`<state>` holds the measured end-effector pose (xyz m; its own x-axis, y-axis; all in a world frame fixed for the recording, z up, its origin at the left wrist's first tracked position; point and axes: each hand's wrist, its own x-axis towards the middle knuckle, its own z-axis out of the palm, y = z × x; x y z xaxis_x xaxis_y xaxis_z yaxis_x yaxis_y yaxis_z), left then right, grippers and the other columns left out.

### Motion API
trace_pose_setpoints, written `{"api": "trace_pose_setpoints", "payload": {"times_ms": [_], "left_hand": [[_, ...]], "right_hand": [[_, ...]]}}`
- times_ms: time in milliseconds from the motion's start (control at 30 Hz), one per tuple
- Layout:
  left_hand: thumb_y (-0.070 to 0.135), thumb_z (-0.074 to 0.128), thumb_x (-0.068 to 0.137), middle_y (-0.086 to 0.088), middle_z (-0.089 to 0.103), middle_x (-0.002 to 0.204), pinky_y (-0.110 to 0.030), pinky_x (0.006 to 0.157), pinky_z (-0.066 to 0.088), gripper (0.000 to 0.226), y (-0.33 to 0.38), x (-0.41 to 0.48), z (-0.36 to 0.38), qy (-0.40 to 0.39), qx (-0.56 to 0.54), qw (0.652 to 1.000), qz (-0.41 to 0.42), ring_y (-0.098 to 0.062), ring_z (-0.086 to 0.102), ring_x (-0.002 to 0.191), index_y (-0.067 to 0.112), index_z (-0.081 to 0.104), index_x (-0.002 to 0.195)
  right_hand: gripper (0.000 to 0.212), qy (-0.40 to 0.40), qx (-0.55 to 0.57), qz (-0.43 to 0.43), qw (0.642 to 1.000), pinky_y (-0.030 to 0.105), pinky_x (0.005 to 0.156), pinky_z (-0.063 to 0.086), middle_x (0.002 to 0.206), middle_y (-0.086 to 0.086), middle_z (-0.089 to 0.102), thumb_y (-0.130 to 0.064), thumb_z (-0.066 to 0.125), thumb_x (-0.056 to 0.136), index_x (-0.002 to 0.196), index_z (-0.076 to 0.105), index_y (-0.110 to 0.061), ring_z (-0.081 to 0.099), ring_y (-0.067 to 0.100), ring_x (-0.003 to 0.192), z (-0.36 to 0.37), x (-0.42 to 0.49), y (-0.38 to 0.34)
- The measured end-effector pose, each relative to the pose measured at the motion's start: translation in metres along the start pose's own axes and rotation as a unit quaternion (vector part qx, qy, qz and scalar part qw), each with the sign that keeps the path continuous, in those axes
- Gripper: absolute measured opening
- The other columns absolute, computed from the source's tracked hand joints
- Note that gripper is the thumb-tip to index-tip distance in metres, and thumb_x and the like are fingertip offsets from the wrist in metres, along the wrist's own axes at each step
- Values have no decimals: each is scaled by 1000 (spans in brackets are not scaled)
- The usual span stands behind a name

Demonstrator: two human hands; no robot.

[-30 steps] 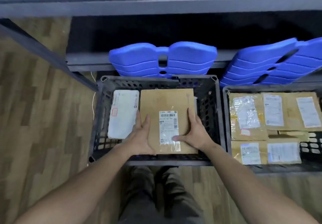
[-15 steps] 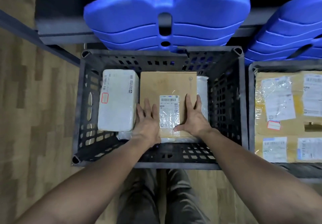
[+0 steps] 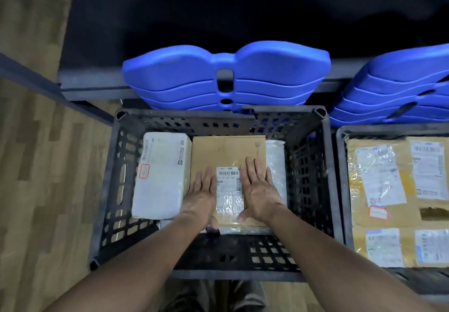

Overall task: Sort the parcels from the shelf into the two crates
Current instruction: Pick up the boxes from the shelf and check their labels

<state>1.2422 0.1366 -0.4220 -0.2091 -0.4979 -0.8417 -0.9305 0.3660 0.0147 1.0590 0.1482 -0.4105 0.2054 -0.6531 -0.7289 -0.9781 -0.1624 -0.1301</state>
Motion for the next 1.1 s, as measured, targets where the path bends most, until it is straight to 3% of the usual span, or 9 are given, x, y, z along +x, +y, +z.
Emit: {"api": "trace_pose_setpoints", "payload": {"times_ms": [167, 267, 367, 467, 533, 667, 800, 1000, 1100], "left_hand": [[63, 68, 89, -12, -33, 166, -47, 131, 5, 126, -2, -12, -13, 17, 1, 1000, 10, -37, -18, 158, 6, -19, 161], [58, 36, 104, -14, 0, 174, -46, 130, 2, 83, -8, -29, -31, 144, 11, 988, 48, -35, -2, 160, 6, 12, 165], [56, 25, 108, -12, -3, 174, -49, 128, -10, 75, -16, -52, -50, 216, 8, 975, 53, -34, -11, 160, 9, 11, 165], [57, 26, 108, -5, -12, 174, -44, 129, -10, 73, -25, -79, -71, 221, -55, 973, 41, -28, -19, 159, 18, 6, 166], [57, 26, 108, -5, -13, 174, -42, 130, -6, 72, -31, -101, -85, 228, -74, 970, 41, -28, -18, 159, 21, 7, 167], [59, 23, 108, -7, -15, 173, -44, 130, -6, 72, -40, -141, -111, 244, -37, 968, 40, -30, -18, 159, 23, 3, 167], [63, 21, 106, -5, -18, 172, -44, 127, -13, 74, -52, -180, -135, 290, -45, 956, 30, -26, -22, 158, 25, 3, 167], [61, 24, 107, -9, -14, 173, -48, 128, -8, 74, -77, -222, -155, 329, -57, 943, 5, -31, -18, 159, 24, 2, 167], [62, 24, 107, -7, -15, 173, -49, 129, -7, 75, -91, -232, -160, 342, -73, 937, -1, -30, -18, 159, 24, 0, 167]], "right_hand": [[137, 8, 0, 1, 1000, 53, 129, -8, 161, 18, -37, -73, 67, 81, 157, -25, -6, -30, 38, 153, -12, -6, -2], [107, 78, 40, -8, 996, 47, 129, -8, 171, 16, -15, -80, 12, 90, 164, -4, -4, -13, 36, 159, -28, -19, -2], [115, 161, 71, -30, 984, 44, 124, -10, 173, 13, 4, -80, -18, 83, 165, 12, -5, 0, 37, 160, -39, -40, -9], [101, 201, 80, -40, 975, 52, 124, 19, 159, 22, 43, -69, -6, 101, 153, 45, 1, 33, 46, 150, -53, -56, -17], [101, 192, 93, -47, 976, 57, 121, 32, 154, 25, 48, -67, -5, 103, 147, 52, 4, 40, 50, 145, -68, -69, -21], [98, 214, 94, -64, 970, 49, 129, 11, 169, 19, 24, -67, -4, 95, 158, 34, -2, 15, 44, 157, -109, -101, -36], [122, 261, 76, -56, 961, 37, 125, -6, 173, 10, 11, -75, -31, 77, 163, 22, -5, 2, 36, 160, -146, -128, -52], [74, 294, 81, -52, 951, 31, 124, -8, 174, 10, 6, -55, 22, 108, 164, 17, -7, -1, 29, 161, -182, -164, -80], [72, 306, 94, -50, 946, 33, 127, -5, 173, 11, 6, -51, 33, 110, 165, 16, -7, -1, 28, 161, -190, -167, -90]]}}
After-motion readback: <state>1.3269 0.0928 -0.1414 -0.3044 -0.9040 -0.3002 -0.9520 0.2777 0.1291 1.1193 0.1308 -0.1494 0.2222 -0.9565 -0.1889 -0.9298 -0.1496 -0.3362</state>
